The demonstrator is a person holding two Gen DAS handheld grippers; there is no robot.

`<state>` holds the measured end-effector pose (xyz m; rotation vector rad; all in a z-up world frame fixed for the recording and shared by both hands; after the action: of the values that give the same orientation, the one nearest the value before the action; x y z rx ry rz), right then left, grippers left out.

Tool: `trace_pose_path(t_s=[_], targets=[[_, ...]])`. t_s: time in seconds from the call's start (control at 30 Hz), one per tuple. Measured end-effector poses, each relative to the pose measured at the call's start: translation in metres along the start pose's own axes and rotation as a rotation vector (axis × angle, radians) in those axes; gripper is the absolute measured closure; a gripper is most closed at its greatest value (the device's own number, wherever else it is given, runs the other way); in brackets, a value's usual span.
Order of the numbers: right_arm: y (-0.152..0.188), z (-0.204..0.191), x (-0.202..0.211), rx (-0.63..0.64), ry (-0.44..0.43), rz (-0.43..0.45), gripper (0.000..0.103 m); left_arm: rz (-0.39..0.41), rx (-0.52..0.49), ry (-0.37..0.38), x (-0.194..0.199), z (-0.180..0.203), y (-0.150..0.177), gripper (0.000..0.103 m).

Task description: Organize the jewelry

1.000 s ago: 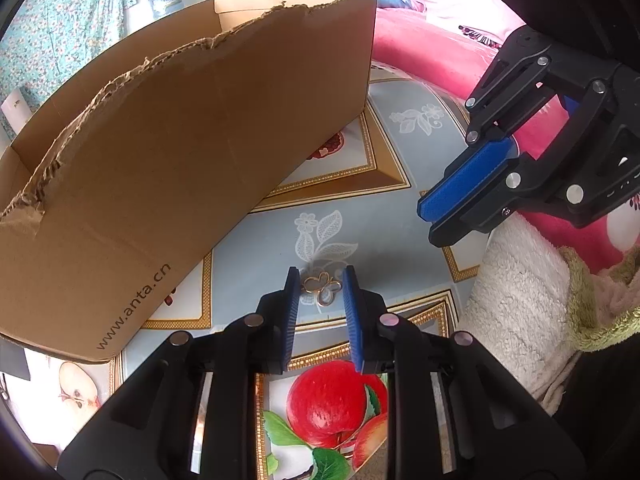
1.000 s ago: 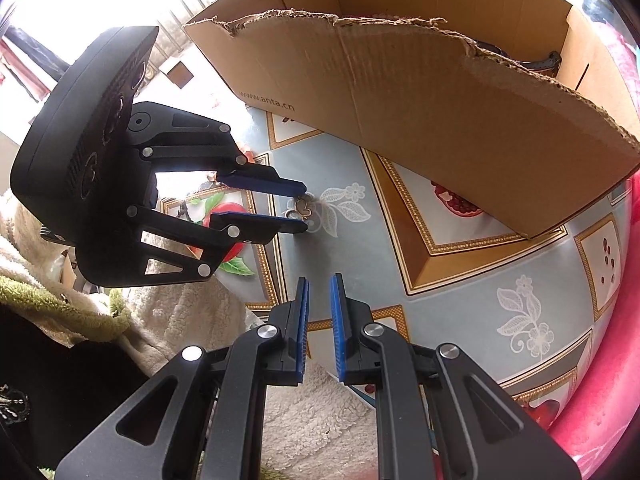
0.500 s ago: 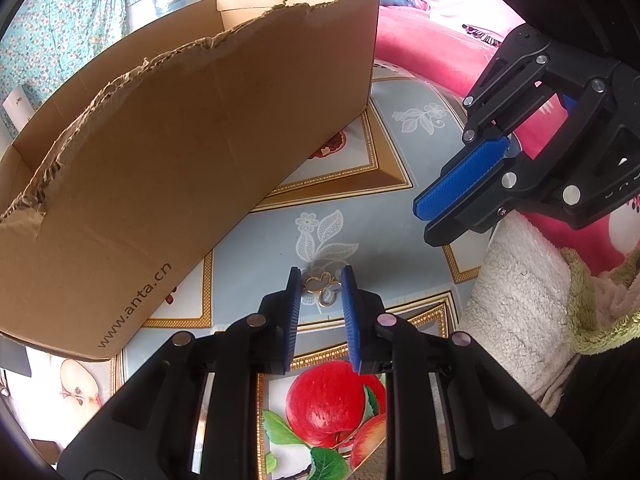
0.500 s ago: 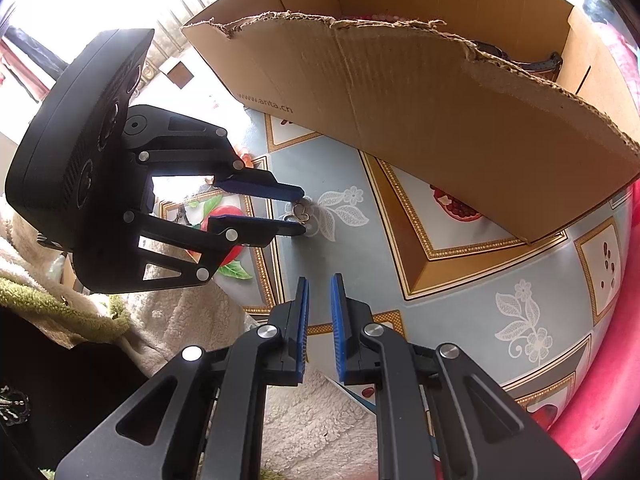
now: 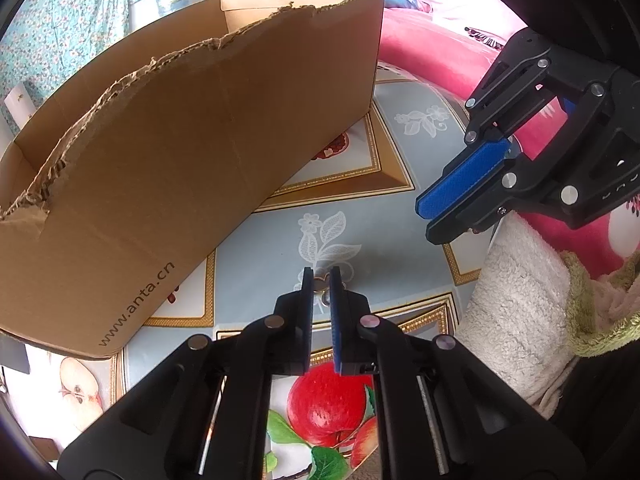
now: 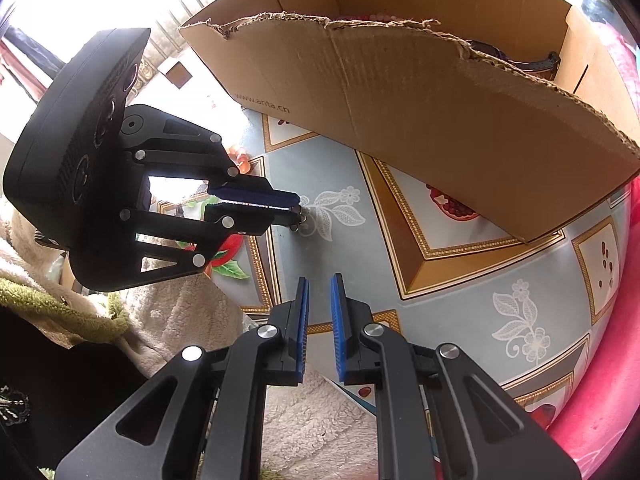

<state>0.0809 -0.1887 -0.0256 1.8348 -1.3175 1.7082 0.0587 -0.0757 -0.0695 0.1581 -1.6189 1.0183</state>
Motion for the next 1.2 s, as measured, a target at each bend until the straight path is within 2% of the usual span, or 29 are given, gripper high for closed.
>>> trace_pose_path(t_s=[0.13,0.27,0.6,0.87,0.97,1.07,1.2], targets=[[0.000,0.000,0.000,0.000,0.000,0.000,0.091,0.004,0.008,-0.004,0.003,-0.001,-0.001,0.096],[0.001,0.001,0.000,-0.003,-0.001,0.001,0.091,-0.003,0.025,0.003,0.005,0.000,-0.003,0.077],[0.006,0.007,0.004,-0.012,-0.016,0.030,0.091,-0.099,-0.005,-0.011,-0.005,0.000,-0.009,0.077],[0.010,0.015,0.007,-0.028,-0.026,0.058,0.091,-0.195,-0.061,0.024,-0.011,0.001,-0.020,0.077],[0.012,0.018,0.009,-0.031,-0.030,0.064,0.091,-0.217,-0.080,0.019,-0.016,0.000,-0.026,0.078],[0.013,0.019,0.009,-0.032,-0.032,0.066,0.091,-0.229,-0.083,0.017,-0.022,0.001,-0.035,0.084],[0.012,0.018,0.010,-0.031,-0.032,0.069,0.091,-0.239,-0.097,0.010,-0.026,0.006,-0.040,0.084]])
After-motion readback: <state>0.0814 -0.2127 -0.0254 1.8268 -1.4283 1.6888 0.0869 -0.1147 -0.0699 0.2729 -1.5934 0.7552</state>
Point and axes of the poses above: each gripper's, at about its wrist camera, not at the fingertips, and x roughly against the way its jaws point, z to its right, y to its underside, the point moved 3 cm from there along -x, roughly the way its jaws point, and after that the axes turned 7 degrees about x, right-handed, at the moved point
